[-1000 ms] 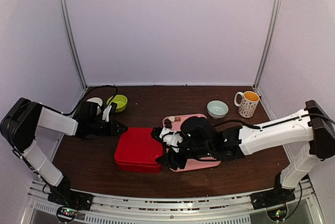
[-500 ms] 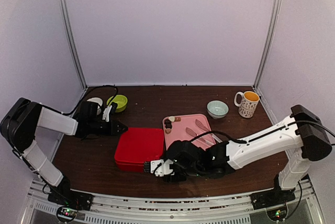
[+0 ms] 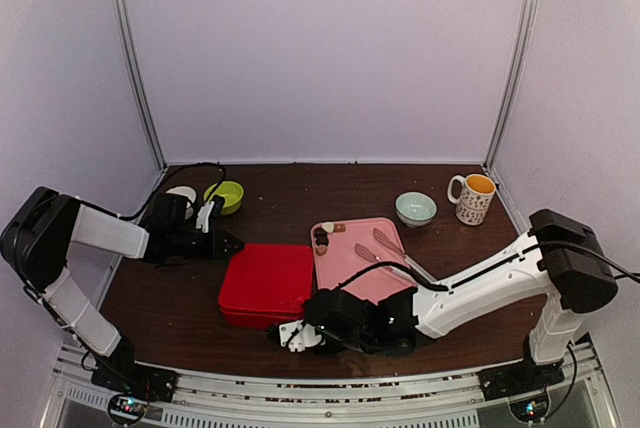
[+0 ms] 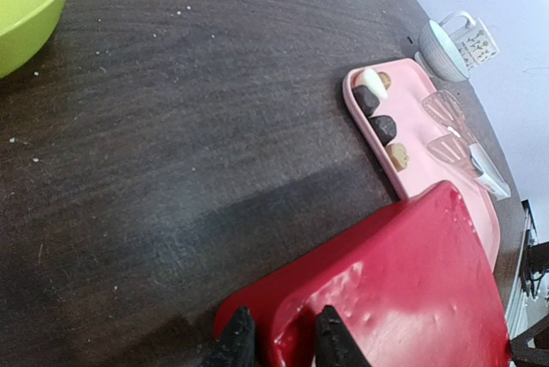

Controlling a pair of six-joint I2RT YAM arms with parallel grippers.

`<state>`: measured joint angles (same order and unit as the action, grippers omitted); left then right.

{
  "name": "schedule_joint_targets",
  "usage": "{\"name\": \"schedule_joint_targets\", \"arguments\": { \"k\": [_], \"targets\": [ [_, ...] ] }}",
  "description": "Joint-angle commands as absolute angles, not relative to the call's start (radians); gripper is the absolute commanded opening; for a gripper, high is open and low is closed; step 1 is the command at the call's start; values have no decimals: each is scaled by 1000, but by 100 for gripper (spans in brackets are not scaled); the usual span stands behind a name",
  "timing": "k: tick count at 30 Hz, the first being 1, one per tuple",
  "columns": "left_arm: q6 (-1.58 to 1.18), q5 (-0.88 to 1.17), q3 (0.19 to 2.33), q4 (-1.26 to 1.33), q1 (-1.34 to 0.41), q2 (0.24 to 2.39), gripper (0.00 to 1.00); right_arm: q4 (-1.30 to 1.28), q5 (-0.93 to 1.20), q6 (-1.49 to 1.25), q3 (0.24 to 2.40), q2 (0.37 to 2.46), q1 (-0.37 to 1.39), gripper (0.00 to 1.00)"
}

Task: Pack the chocolate
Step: Press the box lid onto the packing box.

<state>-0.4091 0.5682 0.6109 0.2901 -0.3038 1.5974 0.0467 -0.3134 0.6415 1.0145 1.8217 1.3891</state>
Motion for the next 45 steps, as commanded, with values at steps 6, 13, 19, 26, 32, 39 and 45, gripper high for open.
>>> {"name": "schedule_joint_targets", "arguments": {
  "k": [6,13,19,26,32,39,45],
  "targets": [
    [-387,561,581,163,-337,1615,22,105,-428,718,1044,1893,1411,47],
    [-395,558,557,179,-344,1610,22,116,-469,753,1054,1928,1423,36],
    [-402,556,524,196,-350,1597,22,92,-482,751,1048,1937,1438,29],
    [-426,545,487,240,-371,1602,22,60,-496,724,1029,1958,1457,22],
    [-435,542,464,263,-375,1610,22,47,-497,693,1023,1988,1474,19],
    [-439,540,455,271,-382,1615,22,38,-489,660,1030,2034,1497,15],
    [-443,537,446,277,-384,1616,22,27,-486,635,1039,2064,1505,14]
  ]
}}
